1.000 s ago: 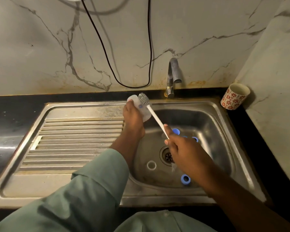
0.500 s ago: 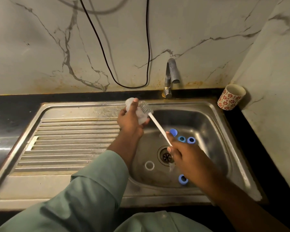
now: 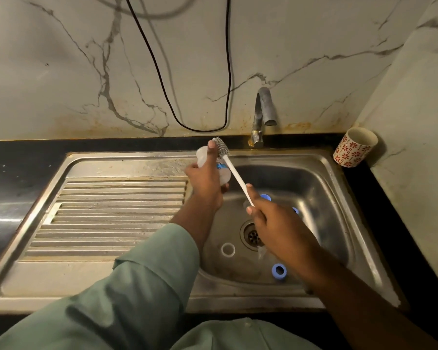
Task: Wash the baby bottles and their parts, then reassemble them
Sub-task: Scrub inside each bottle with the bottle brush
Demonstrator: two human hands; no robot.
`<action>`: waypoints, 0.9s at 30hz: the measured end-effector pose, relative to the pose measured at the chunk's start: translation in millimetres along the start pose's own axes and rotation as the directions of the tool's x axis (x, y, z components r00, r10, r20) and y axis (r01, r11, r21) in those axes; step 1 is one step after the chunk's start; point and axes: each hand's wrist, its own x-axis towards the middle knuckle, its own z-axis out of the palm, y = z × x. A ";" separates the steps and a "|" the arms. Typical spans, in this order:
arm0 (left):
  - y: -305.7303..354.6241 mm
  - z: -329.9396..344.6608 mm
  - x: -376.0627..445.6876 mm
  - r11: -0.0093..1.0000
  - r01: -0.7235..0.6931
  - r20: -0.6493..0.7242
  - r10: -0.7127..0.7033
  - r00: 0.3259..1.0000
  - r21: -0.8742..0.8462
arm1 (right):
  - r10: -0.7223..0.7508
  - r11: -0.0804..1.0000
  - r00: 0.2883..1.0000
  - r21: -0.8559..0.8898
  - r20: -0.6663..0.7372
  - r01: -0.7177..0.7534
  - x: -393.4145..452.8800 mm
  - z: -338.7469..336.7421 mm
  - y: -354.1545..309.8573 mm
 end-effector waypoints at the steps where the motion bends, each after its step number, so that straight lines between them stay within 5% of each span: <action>1: 4.6 -3.5 3.1 0.999 0.010 -0.021 -0.011 1.000 -0.044 | -0.019 1.000 1.000 0.005 0.007 0.019 -2.8 -0.1 2.8; 10: 4.0 -9.7 11.3 0.981 0.028 -0.002 -0.030 1.000 -0.193 | -0.011 0.999 0.999 0.040 0.035 0.010 0.5 4.1 11.4; 16: 0.7 -3.4 3.8 0.999 0.018 0.074 -0.015 0.997 -0.038 | 0.030 0.992 1.000 0.125 -0.009 -0.028 8.3 7.1 12.8; 19: 9.1 -7.8 11.5 0.982 0.031 0.042 -0.023 0.999 -0.187 | -0.026 0.992 1.000 0.122 0.009 0.025 -5.3 6.2 15.3; 23: 0.8 -2.9 7.0 0.995 0.055 0.047 -0.051 0.998 -0.089 | 0.014 0.993 1.000 0.120 -0.002 -0.014 8.4 6.4 13.4; 27: 5.7 -6.5 16.9 0.985 0.021 -0.019 -0.025 1.000 -0.173 | -0.023 0.996 1.000 0.090 0.009 0.022 -3.4 8.8 15.4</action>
